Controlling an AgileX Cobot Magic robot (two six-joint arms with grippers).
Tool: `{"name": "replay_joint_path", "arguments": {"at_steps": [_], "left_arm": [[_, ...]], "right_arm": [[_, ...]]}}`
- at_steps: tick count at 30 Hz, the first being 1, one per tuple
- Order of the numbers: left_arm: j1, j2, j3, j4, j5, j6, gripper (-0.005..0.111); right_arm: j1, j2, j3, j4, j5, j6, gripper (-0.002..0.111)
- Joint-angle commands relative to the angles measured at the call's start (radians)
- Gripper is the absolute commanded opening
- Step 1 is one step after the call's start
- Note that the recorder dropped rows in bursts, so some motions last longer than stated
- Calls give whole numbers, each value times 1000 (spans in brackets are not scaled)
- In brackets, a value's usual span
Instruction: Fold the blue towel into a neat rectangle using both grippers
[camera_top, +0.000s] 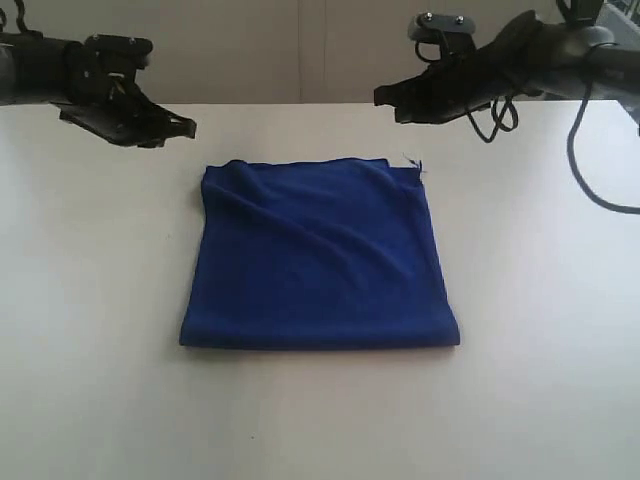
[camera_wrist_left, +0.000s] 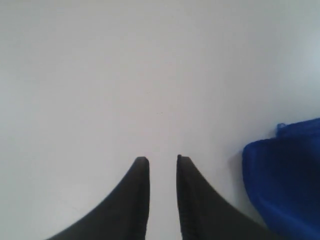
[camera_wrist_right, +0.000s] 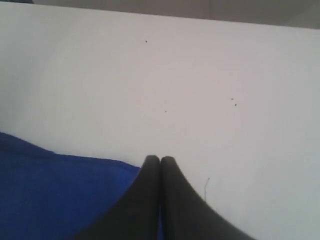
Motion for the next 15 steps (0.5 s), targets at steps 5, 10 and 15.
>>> {"name": "replay_joint_path", "arguments": {"at_steps": [5,10,15], "left_arm": [[-1,108,-138,-66,147,1,26],[-1,142,-245,-137,236,80,26],[-1,169,-285,-214,258,130,27]], "right_arm": [[-7,119,-112,-27,6,26,0],[-7,169,-155,-29,6,26,14],[-5,187,-155,-27,43,26,20]]}}
